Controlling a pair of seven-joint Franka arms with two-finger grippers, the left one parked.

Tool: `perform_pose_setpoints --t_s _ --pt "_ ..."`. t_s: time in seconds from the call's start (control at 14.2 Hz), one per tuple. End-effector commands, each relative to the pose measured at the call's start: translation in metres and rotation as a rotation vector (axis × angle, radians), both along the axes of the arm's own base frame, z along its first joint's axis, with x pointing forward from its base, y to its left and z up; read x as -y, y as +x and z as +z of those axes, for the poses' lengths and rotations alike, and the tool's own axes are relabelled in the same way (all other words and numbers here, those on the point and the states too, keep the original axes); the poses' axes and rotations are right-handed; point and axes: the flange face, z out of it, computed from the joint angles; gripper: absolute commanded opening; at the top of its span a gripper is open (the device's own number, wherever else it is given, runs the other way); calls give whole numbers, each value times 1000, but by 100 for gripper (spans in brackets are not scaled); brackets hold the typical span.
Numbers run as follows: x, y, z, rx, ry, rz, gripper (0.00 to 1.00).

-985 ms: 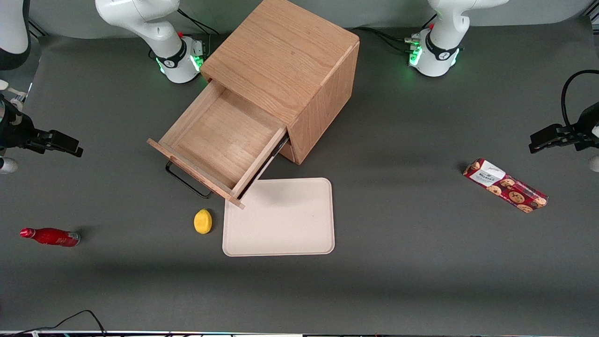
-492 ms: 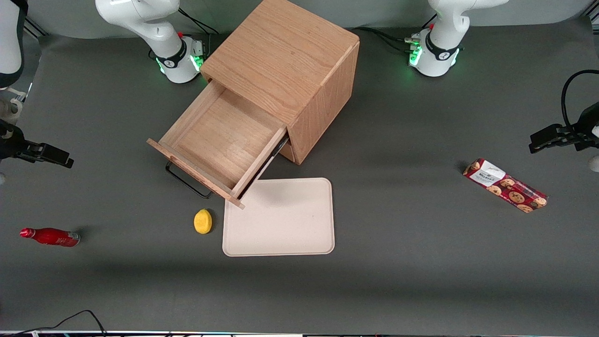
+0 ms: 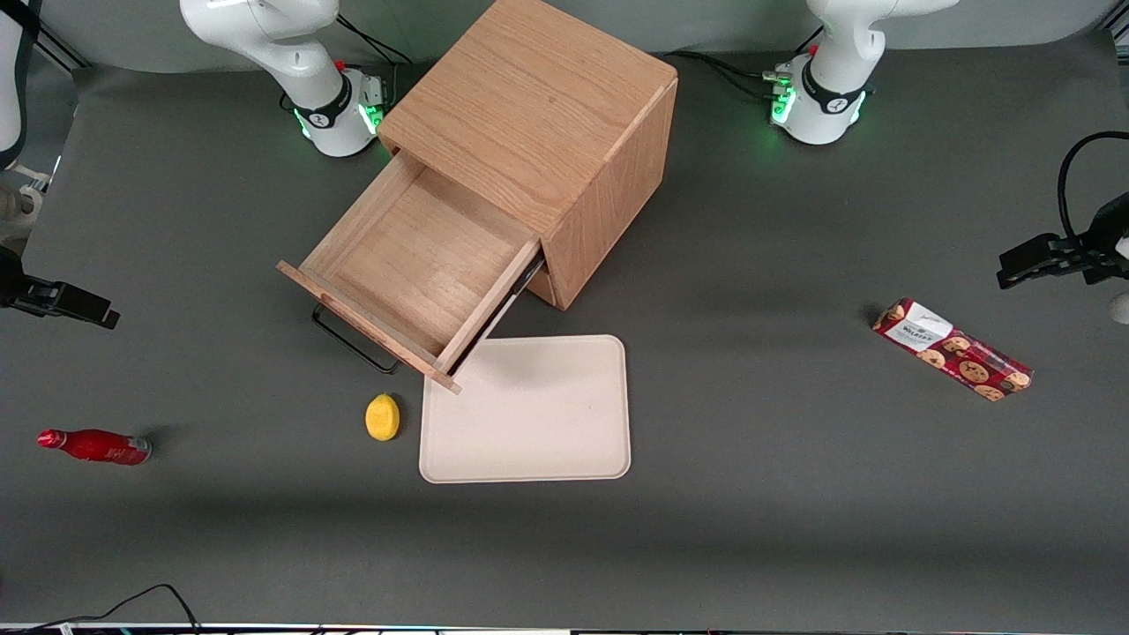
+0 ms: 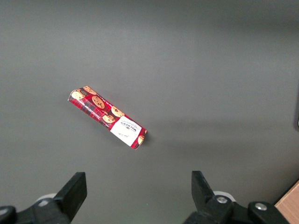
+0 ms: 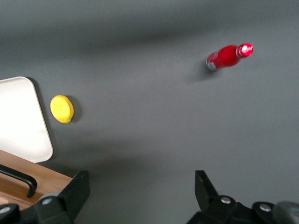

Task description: Open upper drawer

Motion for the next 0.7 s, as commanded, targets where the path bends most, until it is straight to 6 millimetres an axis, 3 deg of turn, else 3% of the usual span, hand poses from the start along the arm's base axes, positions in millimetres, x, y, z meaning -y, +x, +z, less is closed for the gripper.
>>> perform_pose_setpoints --t_s 0.0,0.21,0.42,0.56,0.63 --pt "4 -11 12 -42 7 65 100" --pt "10 -25 0 -41 38 47 100" --pt "-5 -50 -10 -16 63 13 100" --pt "-35 -54 -5 -15 63 -22 100" --pt "-35 -52 -6 -16 60 -21 100"
